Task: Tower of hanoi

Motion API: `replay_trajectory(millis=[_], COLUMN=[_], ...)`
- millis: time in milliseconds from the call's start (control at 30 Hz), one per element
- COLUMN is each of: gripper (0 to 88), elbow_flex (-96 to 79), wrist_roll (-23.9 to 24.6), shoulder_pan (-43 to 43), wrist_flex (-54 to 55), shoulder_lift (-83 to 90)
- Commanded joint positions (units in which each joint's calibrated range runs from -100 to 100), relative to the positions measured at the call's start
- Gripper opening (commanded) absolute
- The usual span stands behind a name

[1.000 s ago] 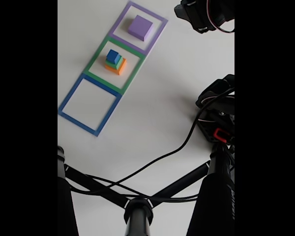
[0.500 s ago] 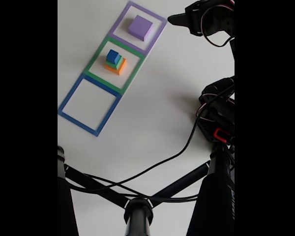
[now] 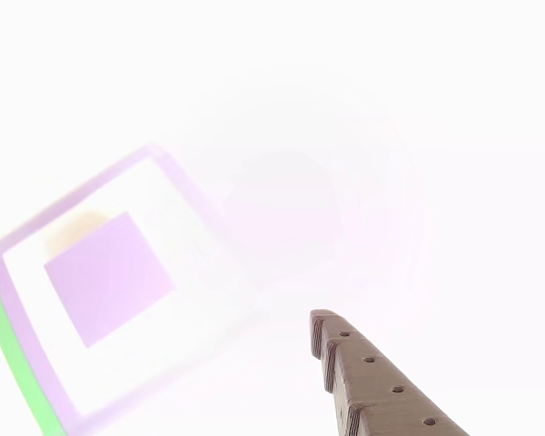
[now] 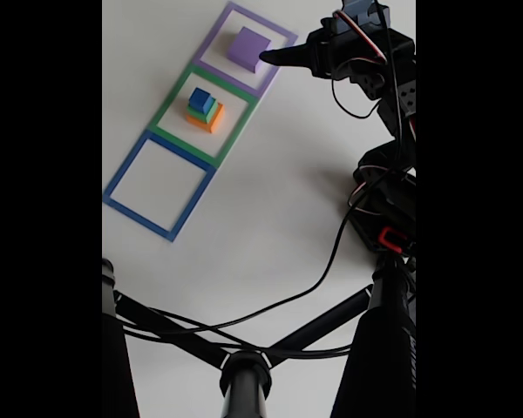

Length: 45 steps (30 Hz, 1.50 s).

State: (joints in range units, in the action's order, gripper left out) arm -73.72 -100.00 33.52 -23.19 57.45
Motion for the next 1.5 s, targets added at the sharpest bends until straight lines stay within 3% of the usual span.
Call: replay_trajectory(millis=[0, 667, 1467], gripper=[54.2, 54.0, 50.7], elbow_flex=[-3.56, -5.19, 7.63], wrist_roll=[0.00, 0.00, 0.00], shoulder_pan=[-0.45, -4.09, -6.77], wrist_flex=[18.74, 63.11, 79.23], shoulder_lift=[-7.75, -45.94, -73.15])
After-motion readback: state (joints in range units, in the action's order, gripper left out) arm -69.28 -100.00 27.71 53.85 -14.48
